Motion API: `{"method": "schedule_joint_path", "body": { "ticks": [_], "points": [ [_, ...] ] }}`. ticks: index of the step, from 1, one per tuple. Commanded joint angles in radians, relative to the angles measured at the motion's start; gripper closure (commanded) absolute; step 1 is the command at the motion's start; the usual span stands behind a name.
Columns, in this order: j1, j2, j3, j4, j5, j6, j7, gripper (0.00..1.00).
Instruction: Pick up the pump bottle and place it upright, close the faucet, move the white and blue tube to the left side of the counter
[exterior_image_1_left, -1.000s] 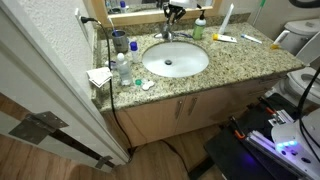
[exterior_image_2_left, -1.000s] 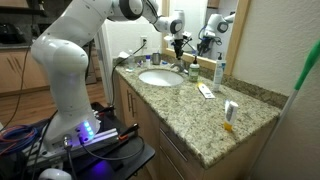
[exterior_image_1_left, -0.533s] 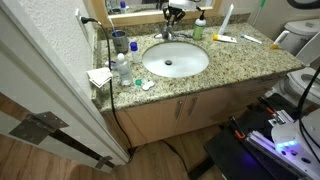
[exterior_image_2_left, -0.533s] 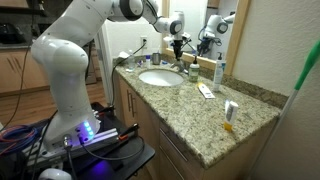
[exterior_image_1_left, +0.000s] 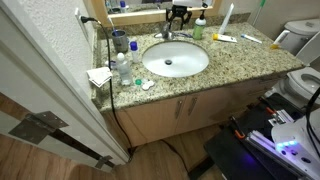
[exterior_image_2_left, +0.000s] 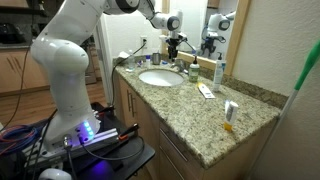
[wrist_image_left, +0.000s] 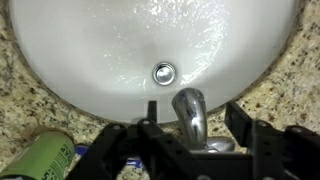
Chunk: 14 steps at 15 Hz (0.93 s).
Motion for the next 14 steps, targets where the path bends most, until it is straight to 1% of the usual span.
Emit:
{"method": "schedule_joint_path", "body": {
  "ticks": [1, 2, 4, 8, 9, 10, 11, 14],
  "points": [
    [0.010, -0.216, -0.006, -0.223, -0.033, -0.034, -0.028, 0.00],
    [0.012, -0.266, -0.009, -0.267, -0.047, -0.031, -0.023, 0.00],
    [-0.006, -0.373, 0.000, -0.353, -0.040, -0.014, -0.035, 0.00],
    [-0.047, -0.590, 0.005, -0.527, 0.025, 0.035, -0.044, 0.00],
    [-0.031, -0.457, 0.012, -0.372, -0.016, -0.025, -0.014, 0.00],
    [-0.037, -0.496, 0.013, -0.397, -0.014, -0.027, -0.014, 0.00],
    [-0.038, -0.506, 0.014, -0.397, -0.015, -0.030, -0.014, 0.00],
    [-0.033, -0.480, 0.016, -0.392, -0.015, -0.027, -0.013, 0.00]
  ]
}}
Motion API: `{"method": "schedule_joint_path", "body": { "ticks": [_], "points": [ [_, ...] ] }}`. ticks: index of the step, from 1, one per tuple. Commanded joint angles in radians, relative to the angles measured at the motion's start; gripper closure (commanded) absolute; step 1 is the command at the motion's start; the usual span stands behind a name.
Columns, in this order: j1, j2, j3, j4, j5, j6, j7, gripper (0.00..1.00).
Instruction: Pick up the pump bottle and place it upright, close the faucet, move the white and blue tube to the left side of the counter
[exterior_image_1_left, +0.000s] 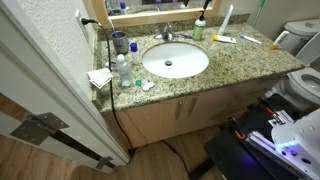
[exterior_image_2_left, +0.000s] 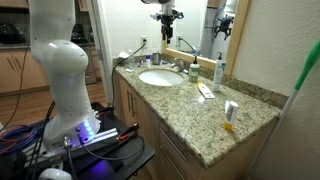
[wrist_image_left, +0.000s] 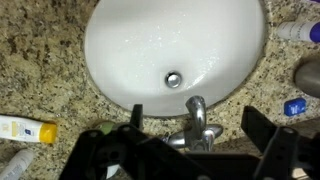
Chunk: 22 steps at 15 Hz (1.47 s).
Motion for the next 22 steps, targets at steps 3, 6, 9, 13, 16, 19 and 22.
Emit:
{"method": "schedule_joint_path", "body": {
  "ticks": [3, 6, 9, 13, 16, 19, 22],
  "points": [
    [-0.012, 0.015, 0.013, 0.009, -0.003, -0.002, 0.002, 0.00],
    [-0.035, -0.006, -0.014, 0.003, -0.009, -0.007, 0.056, 0.00],
    [-0.079, -0.079, -0.051, -0.031, -0.001, -0.012, 0.072, 0.00],
    [-0.157, -0.165, -0.092, -0.057, 0.069, -0.059, 0.043, 0.00],
    [-0.206, -0.217, -0.125, -0.096, 0.123, -0.067, 0.057, 0.00],
    [-0.240, -0.254, -0.148, -0.157, 0.144, -0.013, 0.081, 0.00],
    [-0.246, -0.226, -0.146, -0.108, 0.124, -0.048, 0.071, 0.00]
  ]
}}
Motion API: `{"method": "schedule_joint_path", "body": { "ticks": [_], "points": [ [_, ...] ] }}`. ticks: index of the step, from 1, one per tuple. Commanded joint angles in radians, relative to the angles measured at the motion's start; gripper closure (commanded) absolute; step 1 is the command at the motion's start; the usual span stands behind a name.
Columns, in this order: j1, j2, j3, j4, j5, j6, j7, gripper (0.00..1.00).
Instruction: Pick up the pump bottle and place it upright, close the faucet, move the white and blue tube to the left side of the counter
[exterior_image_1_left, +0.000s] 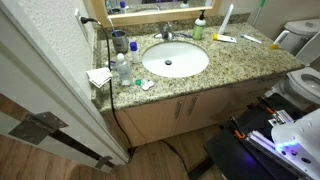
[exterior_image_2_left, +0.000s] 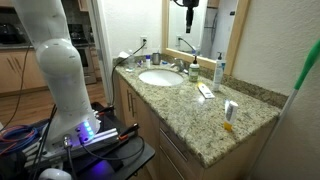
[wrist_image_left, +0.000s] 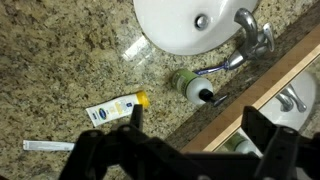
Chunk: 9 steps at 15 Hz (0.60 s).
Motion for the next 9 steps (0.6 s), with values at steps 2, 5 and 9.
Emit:
{"method": "schedule_joint_path", "body": {
  "ticks": [2, 5, 9],
  "points": [
    [-0.013, -0.001, 0.011, -0.003, 0.001, -0.001, 0.003, 0.00],
    [-0.035, 0.093, -0.017, 0.090, 0.023, -0.127, -0.222, 0.00],
    [-0.065, 0.235, -0.052, 0.234, -0.089, -0.099, -0.129, 0.00]
  ]
}}
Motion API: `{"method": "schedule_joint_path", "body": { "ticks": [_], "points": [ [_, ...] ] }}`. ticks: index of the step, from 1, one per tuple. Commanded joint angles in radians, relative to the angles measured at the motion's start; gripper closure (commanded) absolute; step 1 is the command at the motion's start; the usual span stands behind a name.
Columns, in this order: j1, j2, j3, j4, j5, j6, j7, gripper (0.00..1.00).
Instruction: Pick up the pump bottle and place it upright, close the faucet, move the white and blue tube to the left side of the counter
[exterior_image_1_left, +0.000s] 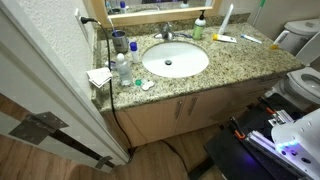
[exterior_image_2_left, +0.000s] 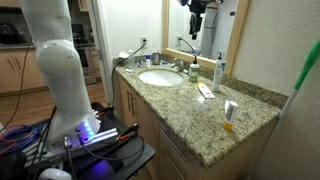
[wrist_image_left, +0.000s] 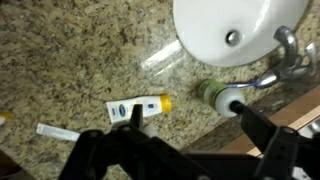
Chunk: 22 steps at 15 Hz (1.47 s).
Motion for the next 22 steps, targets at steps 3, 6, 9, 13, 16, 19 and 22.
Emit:
{"method": "schedule_joint_path", "body": {
  "ticks": [3, 6, 9, 13, 16, 19, 22],
  "points": [
    [-0.029, 0.116, -0.010, 0.113, -0.036, 0.085, 0.106, 0.00],
    [-0.022, 0.193, -0.009, 0.180, -0.036, 0.131, 0.170, 0.00],
    [-0.036, 0.276, -0.031, 0.219, -0.115, 0.150, 0.167, 0.00],
    [-0.060, 0.382, -0.045, 0.261, -0.137, 0.251, 0.156, 0.00],
    [-0.056, 0.376, -0.044, 0.233, -0.119, 0.274, 0.175, 0.00],
    [-0.059, 0.435, -0.042, 0.268, -0.102, 0.305, 0.181, 0.00],
    [-0.074, 0.448, -0.028, 0.281, -0.097, 0.298, 0.101, 0.00]
  ]
}}
